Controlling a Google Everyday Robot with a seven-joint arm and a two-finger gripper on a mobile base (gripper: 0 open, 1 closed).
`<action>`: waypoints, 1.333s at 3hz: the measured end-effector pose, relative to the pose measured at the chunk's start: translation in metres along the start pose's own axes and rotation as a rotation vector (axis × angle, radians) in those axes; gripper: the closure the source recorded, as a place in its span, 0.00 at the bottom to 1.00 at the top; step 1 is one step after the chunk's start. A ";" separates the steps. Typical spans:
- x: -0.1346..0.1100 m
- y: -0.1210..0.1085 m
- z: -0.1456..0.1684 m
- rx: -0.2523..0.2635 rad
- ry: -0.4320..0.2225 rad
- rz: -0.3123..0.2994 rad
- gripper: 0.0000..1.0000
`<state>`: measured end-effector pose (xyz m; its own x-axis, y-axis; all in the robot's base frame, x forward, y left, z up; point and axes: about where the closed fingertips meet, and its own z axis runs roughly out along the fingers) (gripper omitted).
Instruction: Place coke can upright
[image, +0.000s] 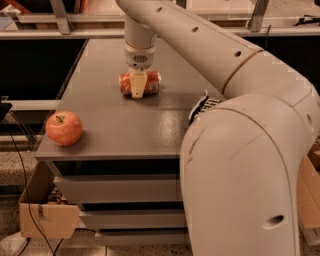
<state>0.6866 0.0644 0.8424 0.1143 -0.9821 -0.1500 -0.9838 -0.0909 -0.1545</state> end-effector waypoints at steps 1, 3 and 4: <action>-0.007 -0.006 -0.016 0.033 -0.071 0.008 0.87; -0.040 -0.016 -0.071 0.170 -0.376 0.028 1.00; -0.065 -0.016 -0.079 0.199 -0.585 0.095 1.00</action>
Offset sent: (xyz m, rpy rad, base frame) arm 0.0030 0.0230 0.1047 0.4221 -0.1744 0.0251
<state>0.6840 0.1162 0.9313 0.1400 -0.7259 -0.6735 -0.9551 0.0803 -0.2851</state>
